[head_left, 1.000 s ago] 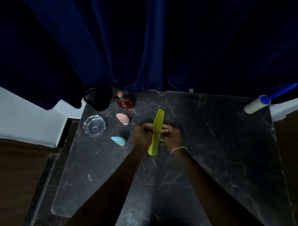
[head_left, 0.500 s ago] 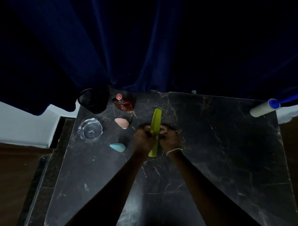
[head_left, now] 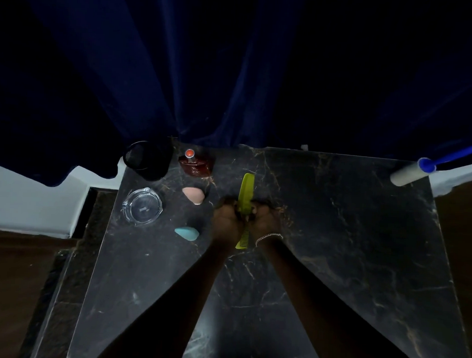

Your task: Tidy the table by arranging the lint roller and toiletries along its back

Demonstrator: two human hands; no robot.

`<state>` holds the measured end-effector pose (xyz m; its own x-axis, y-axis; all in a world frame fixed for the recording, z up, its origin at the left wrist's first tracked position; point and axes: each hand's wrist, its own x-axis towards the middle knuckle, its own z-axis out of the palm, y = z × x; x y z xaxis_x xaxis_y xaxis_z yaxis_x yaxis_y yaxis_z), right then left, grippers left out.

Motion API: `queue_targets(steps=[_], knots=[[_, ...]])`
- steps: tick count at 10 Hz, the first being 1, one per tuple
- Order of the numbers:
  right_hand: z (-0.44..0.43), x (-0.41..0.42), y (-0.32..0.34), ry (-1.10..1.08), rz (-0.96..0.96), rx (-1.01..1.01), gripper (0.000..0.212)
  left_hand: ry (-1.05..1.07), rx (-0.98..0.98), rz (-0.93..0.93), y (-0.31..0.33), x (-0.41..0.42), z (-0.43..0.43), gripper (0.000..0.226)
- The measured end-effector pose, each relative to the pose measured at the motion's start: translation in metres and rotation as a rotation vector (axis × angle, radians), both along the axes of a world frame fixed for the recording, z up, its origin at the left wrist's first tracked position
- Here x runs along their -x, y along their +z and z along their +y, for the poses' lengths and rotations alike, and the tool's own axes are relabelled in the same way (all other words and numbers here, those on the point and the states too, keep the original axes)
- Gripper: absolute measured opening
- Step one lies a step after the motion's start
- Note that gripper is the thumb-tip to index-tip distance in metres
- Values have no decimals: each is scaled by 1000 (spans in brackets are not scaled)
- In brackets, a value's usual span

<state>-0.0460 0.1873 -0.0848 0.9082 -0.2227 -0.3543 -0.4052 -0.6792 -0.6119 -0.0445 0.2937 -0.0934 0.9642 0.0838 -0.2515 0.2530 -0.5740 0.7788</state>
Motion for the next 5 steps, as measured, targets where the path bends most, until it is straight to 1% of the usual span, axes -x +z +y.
queue_targets(steps=[1, 2, 3, 4, 5], knots=[[0, 4, 2, 14, -13, -20, 26, -41, -49, -46, 2, 4, 0, 22], [-4, 7, 2, 50, -8, -78, 28, -47, -37, -79, 3, 7, -1, 23], [-9, 13, 6, 31, -67, -116, 38, -84, -59, -87, 4, 12, 1, 29], [-16, 27, 3, 54, -112, -144, 44, -90, -107, -180, 2, 26, 5, 26], [-28, 41, 0, 37, -126, -53, 49, -136, -172, -290, 6, 42, 5, 20]])
